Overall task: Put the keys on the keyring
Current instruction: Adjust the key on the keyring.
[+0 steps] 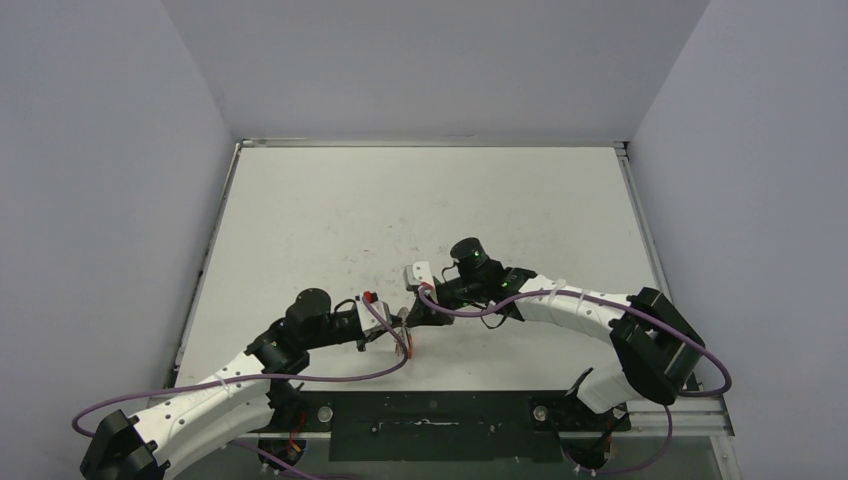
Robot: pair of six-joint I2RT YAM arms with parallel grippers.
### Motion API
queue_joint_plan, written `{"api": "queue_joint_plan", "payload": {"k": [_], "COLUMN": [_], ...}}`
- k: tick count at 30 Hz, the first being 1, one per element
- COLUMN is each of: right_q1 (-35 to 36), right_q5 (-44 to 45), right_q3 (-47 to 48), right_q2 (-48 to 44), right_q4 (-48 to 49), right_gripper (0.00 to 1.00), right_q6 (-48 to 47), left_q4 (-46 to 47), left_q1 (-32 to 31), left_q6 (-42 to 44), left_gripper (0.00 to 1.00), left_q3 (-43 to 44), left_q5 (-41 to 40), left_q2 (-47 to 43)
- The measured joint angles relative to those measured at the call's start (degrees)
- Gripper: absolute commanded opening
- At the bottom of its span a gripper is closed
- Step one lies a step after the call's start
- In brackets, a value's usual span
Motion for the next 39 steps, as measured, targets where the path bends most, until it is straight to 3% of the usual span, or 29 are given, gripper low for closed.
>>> {"api": "queue_joint_plan", "payload": {"k": [6,9,12,20,25,28,33,39], "right_q1": [0.1,0.3,0.3,0.2,0.2,0.2,0.3,1.2], "right_q5": [1.1,2.9,5.5,8.7,8.6,8.3,7.3,6.7], "right_q3": [0.1,0.1,-0.1,-3.2,-3.3,-3.8,-5.3,-5.3], "right_q2": [0.0,-0.1,-0.4,-3.7,-3.7,-4.1,-4.9,-3.3], "right_q4": [-0.2,-0.3,-0.6,0.2,0.9,3.3,9.9,14.3], "right_gripper": [0.08,0.22,0.29,0.2,0.4,0.45,0.45,0.36], "right_q6": [-0.7,-0.8,-1.0,-0.5,0.4,1.9,6.4,8.9], "left_q4": [0.0,0.0,0.0,0.0,0.0,0.0,0.0,-0.1], "left_q1": [0.0,0.0,0.0,0.0,0.0,0.0,0.0,0.0], "left_q6": [0.0,0.0,0.0,0.0,0.0,0.0,0.0,0.0], "left_gripper": [0.0,0.0,0.0,0.0,0.0,0.0,0.0,0.0], "left_q3": [0.0,0.0,0.0,0.0,0.0,0.0,0.0,0.0], "left_q5": [-0.1,-0.1,-0.1,-0.1,-0.1,-0.1,-0.1,-0.1], "left_q2": [0.2,0.2,0.2,0.2,0.2,0.2,0.2,0.2]}}
